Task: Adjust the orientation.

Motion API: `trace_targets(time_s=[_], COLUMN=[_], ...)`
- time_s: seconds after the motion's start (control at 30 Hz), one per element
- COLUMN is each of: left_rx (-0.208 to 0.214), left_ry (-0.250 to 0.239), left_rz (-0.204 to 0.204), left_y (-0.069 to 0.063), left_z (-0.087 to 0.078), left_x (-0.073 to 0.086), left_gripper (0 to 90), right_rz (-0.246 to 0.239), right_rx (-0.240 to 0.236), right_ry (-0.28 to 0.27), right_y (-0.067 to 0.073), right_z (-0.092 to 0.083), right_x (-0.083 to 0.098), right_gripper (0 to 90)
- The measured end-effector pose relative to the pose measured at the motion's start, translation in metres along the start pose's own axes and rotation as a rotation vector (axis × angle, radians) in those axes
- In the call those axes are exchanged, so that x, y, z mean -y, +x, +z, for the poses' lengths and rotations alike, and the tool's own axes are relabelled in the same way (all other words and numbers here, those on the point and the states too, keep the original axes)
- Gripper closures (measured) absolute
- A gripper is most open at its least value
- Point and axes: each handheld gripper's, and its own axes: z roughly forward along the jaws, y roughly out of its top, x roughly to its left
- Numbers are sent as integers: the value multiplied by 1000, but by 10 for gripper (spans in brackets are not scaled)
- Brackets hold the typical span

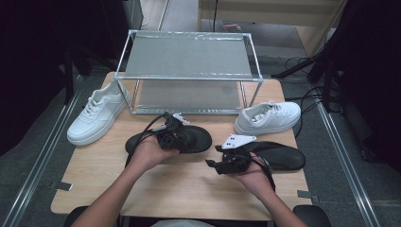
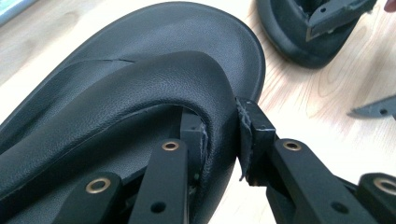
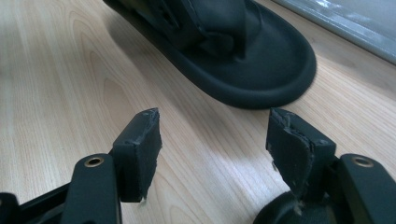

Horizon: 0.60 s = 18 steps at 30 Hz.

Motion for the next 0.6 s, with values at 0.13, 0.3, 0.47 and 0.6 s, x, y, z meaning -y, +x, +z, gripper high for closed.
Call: trace_targets(time_s=[0.13, 0.3, 0.47, 0.6], left_rx=[28, 31, 28, 33], left_ry=[9, 15, 14, 7], left_rz=[-13, -8, 5, 11], left_y=[3, 7, 7, 8], left_z=[14, 24, 28, 26], left_x=[-1, -1, 2, 5], left_gripper=[748, 745, 739, 704], right_rz=[9, 18, 19, 18], right_rx=[4, 7, 6, 6], right_ry=[5, 12, 18, 19], right_y=[-1, 1, 2, 2], right_z=[0, 1, 3, 4], right_x=[3, 5, 6, 6], right_gripper=[367, 367, 367, 366])
